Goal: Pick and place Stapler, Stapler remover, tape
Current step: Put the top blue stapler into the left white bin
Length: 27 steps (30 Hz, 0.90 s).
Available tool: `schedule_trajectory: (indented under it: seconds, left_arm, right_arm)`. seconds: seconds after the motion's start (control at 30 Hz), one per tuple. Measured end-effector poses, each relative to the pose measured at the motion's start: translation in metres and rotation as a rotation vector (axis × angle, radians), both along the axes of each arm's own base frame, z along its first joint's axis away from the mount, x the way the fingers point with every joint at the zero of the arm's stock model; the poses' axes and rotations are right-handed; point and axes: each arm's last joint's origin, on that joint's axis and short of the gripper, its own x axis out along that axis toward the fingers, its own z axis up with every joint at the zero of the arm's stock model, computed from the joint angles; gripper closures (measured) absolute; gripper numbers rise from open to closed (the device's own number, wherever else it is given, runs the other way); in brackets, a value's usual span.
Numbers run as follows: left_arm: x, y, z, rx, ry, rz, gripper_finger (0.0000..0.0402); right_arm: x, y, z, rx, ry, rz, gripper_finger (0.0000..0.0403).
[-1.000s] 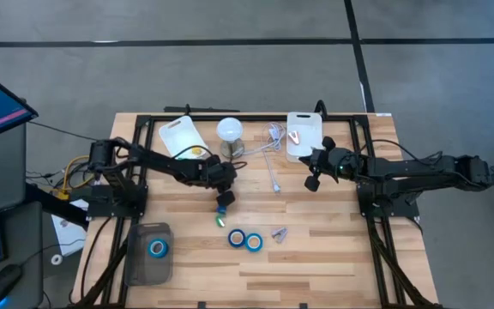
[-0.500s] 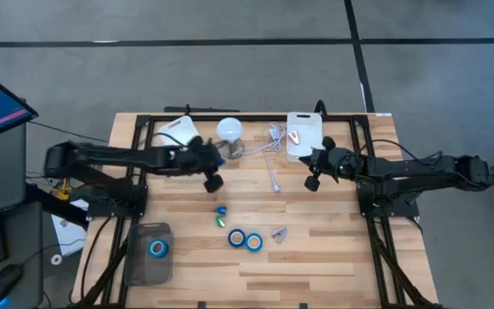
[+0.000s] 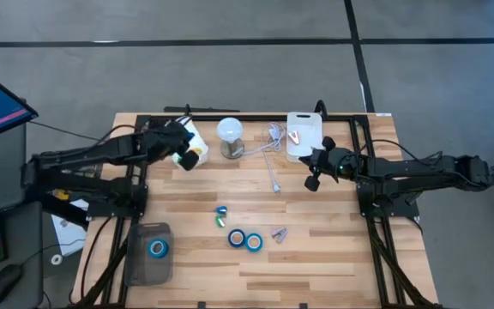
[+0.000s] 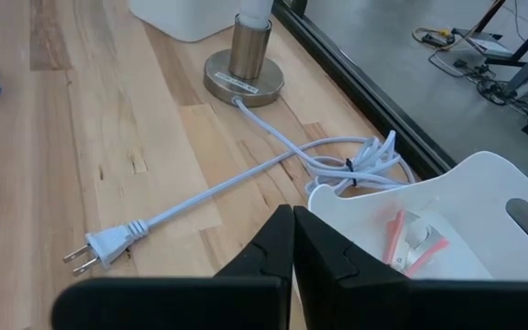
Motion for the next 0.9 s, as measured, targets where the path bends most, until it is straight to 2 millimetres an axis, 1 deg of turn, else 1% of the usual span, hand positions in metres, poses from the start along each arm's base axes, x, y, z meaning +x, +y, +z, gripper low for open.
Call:
schedule_trajectory:
  seconds: [0.2, 0.33, 0.47, 0.57, 0.73, 0.9]
  left_arm:
    - [-0.01, 0.022, -0.007, -0.024, 0.067, 0.129, 0.0339]
    - [-0.016, 0.036, -0.013, -0.034, 0.071, 0.207, 0.0339]
    - [-0.022, 0.044, -0.033, -0.093, 0.052, 0.276, 0.0339]
    - [-0.027, 0.046, -0.054, -0.147, 0.037, 0.293, 0.0339]
    - [-0.032, 0.046, -0.085, -0.177, 0.015, 0.304, 0.0339]
    - [-0.036, 0.042, -0.106, -0.201, -0.011, 0.303, 0.0339]
  right_arm:
    - [0.0, 0.0, 0.0, 0.0, 0.0, 0.0, 0.0403]
    - [0.0, 0.0, 0.0, 0.0, 0.0, 0.0, 0.0403]
    - [0.0, 0.0, 0.0, 0.0, 0.0, 0.0, 0.0403]
    - [0.0, 0.0, 0.0, -0.001, -0.001, 0.0, 0.0403]
    - [0.0, 0.0, 0.0, 0.0, -0.001, 0.0, 0.0403]
    - [0.0, 0.0, 0.0, 0.0, -0.002, 0.0, 0.0403]
